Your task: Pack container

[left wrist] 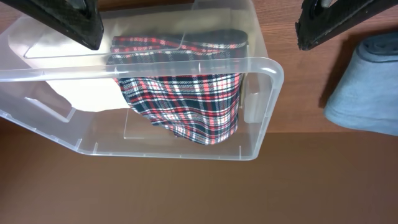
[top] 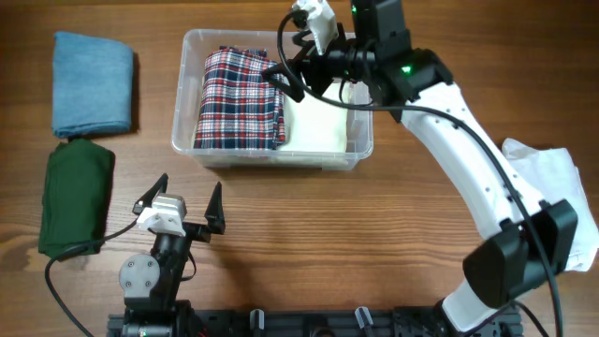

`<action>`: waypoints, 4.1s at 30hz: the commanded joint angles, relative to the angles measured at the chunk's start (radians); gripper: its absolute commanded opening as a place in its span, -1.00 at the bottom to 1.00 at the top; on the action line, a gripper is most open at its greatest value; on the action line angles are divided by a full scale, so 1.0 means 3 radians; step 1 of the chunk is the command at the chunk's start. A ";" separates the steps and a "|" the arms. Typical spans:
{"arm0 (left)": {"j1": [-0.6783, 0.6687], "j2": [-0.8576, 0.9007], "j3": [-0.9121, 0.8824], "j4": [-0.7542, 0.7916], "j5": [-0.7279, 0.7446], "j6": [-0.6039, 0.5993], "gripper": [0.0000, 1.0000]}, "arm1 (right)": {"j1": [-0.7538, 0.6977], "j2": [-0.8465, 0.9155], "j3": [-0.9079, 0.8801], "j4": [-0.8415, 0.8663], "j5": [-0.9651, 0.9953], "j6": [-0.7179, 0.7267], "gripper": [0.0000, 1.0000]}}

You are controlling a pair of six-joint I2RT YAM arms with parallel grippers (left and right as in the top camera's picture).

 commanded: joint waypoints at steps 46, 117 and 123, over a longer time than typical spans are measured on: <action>-0.0015 -0.0024 -0.0015 -0.0013 -0.0020 -0.0006 0.99 | -0.4269 -0.0730 -0.2354 -0.1054 0.1845 0.2468 0.82; -0.0015 -0.0024 -0.0015 -0.0013 -0.0020 -0.0008 1.00 | -0.4451 -0.0097 -0.1665 -0.0454 0.1729 0.1718 0.72; -0.0015 -0.0024 -0.0015 -0.0013 -0.0020 -0.0008 1.00 | -0.4466 0.0027 -0.1665 -0.0586 0.1733 0.1684 0.73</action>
